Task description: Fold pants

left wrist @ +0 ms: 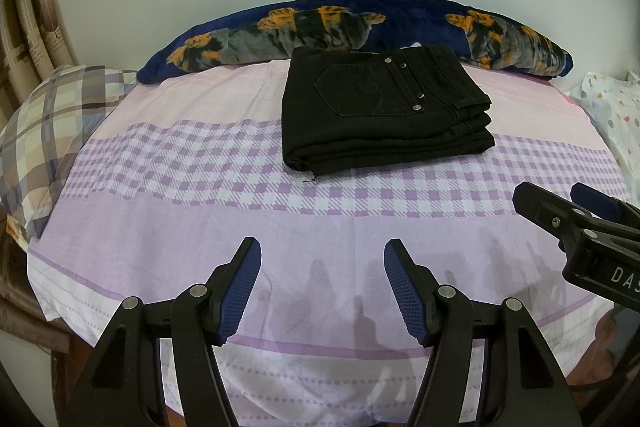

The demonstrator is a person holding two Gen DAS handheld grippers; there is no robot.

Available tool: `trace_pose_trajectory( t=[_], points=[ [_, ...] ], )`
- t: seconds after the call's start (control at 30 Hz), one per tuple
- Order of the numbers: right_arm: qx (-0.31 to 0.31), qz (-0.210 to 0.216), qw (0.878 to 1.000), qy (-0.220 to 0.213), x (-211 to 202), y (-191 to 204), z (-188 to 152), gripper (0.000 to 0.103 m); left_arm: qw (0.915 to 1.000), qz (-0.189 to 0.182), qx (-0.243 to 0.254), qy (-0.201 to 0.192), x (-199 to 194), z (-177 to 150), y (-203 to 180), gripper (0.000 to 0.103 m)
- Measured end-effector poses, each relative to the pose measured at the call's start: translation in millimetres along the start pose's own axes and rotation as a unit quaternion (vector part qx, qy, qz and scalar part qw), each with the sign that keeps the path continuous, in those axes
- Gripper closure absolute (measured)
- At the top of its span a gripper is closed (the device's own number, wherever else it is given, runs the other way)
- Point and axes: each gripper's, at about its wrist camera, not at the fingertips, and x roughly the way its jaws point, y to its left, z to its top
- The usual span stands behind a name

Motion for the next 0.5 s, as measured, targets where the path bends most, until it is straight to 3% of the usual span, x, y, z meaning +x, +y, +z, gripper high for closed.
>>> trace_pose_trajectory(
  t=[0.5],
  points=[
    [0.000, 0.000, 1.000, 0.001, 0.4, -0.2, -0.2, 0.003, 1.0000, 0.001, 0.003, 0.000, 0.3, -1.0, -1.2, 0.038]
  ],
)
